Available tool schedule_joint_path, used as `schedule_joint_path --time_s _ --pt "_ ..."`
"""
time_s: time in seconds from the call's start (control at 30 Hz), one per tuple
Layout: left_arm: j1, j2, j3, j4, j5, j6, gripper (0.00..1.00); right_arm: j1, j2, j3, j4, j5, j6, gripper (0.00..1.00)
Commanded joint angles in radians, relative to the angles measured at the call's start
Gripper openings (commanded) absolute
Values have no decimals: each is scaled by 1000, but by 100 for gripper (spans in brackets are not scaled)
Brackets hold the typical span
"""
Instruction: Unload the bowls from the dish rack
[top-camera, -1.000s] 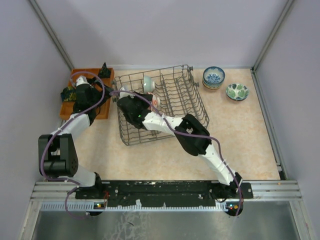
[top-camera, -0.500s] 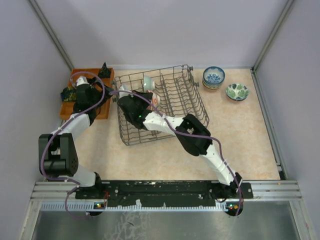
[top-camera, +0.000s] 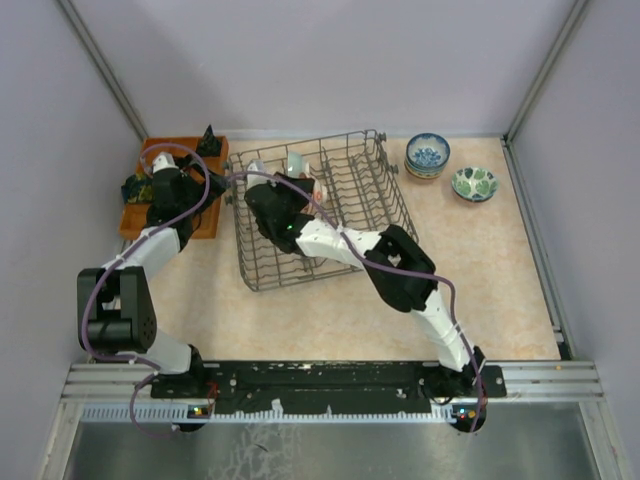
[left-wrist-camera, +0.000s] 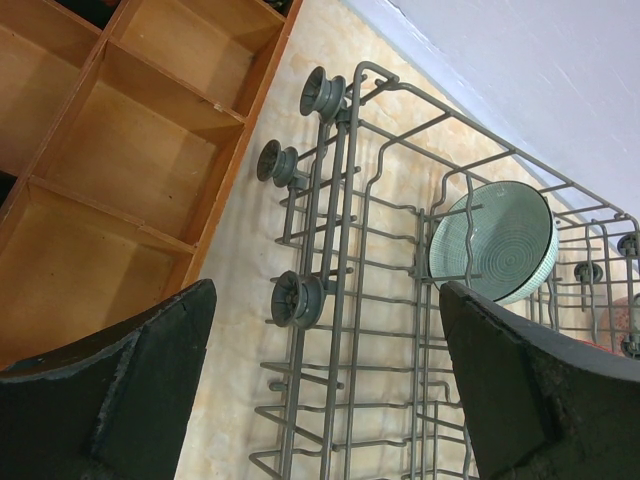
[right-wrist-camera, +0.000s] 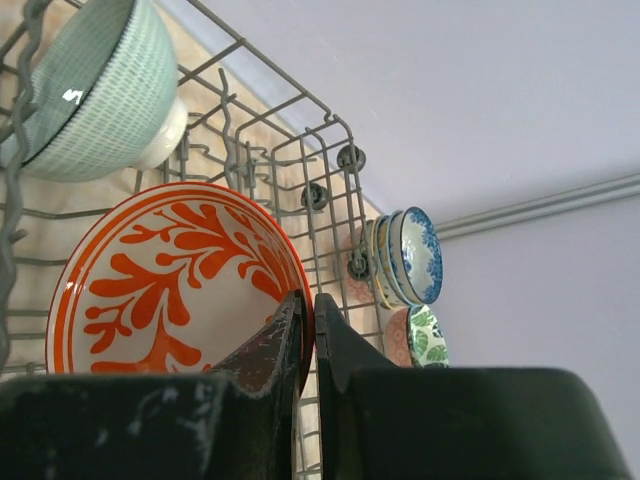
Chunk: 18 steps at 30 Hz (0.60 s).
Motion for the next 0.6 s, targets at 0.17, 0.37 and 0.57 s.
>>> schedule_joint_path --time_s 0.17,0.37,0.57 --pt "6 9 8 29 19 -5 98 -98 -219 15 -255 -93 328 0" --pt "6 13 17 28 27 -8 98 -151 -257 13 -386 -177 470 0" --pt "7 9 33 24 34 -18 98 -241 -320 22 -535 -396 656 0"
